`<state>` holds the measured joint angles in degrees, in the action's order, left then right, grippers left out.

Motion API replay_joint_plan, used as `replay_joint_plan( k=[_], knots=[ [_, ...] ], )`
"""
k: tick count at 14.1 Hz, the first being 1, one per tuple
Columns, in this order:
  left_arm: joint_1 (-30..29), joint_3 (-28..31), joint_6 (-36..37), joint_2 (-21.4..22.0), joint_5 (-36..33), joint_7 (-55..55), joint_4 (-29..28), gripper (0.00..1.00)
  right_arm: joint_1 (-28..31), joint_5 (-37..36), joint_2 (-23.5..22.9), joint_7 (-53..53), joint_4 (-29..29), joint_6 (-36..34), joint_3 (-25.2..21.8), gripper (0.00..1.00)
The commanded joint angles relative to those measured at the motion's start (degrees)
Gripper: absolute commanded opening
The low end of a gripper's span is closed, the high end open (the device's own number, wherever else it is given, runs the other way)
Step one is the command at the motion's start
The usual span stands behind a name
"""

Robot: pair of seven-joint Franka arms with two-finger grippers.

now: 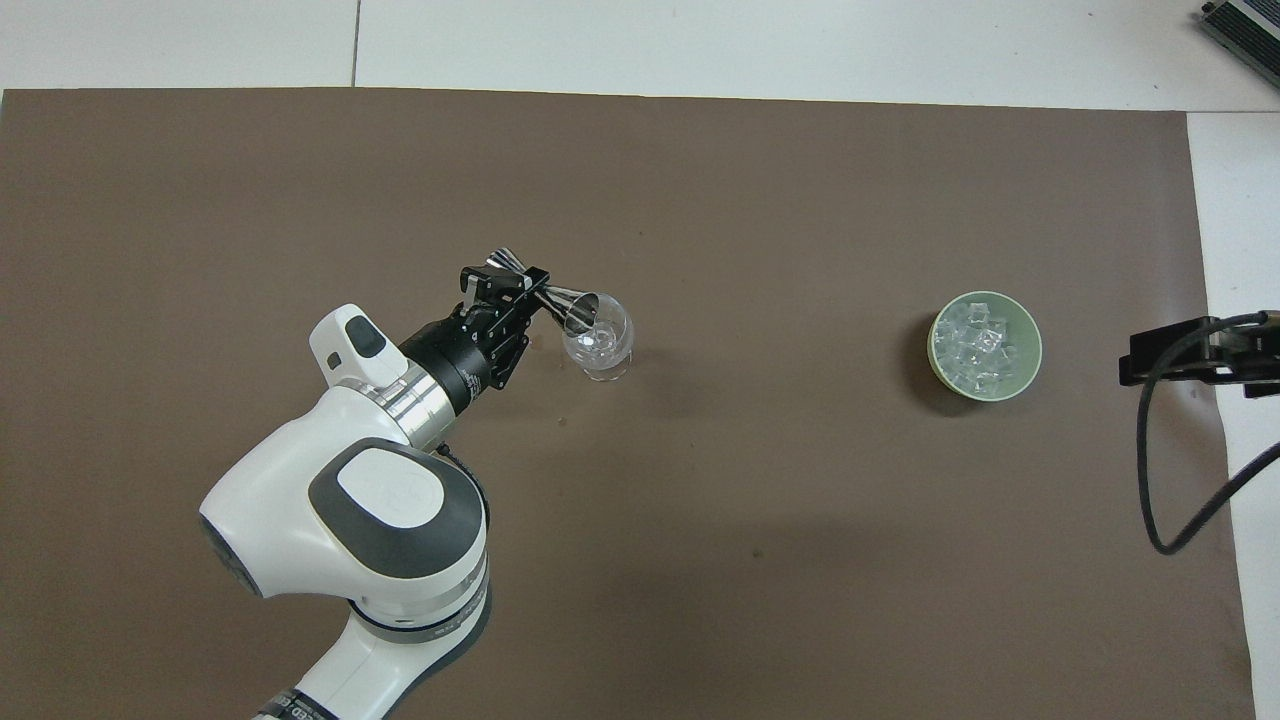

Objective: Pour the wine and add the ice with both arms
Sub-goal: 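Tilt the shaker over the wine glass with the left gripper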

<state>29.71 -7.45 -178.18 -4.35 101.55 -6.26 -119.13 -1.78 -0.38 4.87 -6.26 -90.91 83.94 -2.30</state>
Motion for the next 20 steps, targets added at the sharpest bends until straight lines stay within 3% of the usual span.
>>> replay_joint_plan(
  k=[1,20],
  knots=[
    [1.23,0.69,-1.91,-1.18,-0.56,0.81,1.54,0.0,0.28,0.91,1.28,1.07,-1.28,-0.09,-0.07,1.0],
    [2.02,0.69,-6.04,-1.19,-1.44,3.97,2.42,0.0,0.28,0.91,1.28,1.07,-1.28,-0.09,-0.07,1.0]
  ],
)
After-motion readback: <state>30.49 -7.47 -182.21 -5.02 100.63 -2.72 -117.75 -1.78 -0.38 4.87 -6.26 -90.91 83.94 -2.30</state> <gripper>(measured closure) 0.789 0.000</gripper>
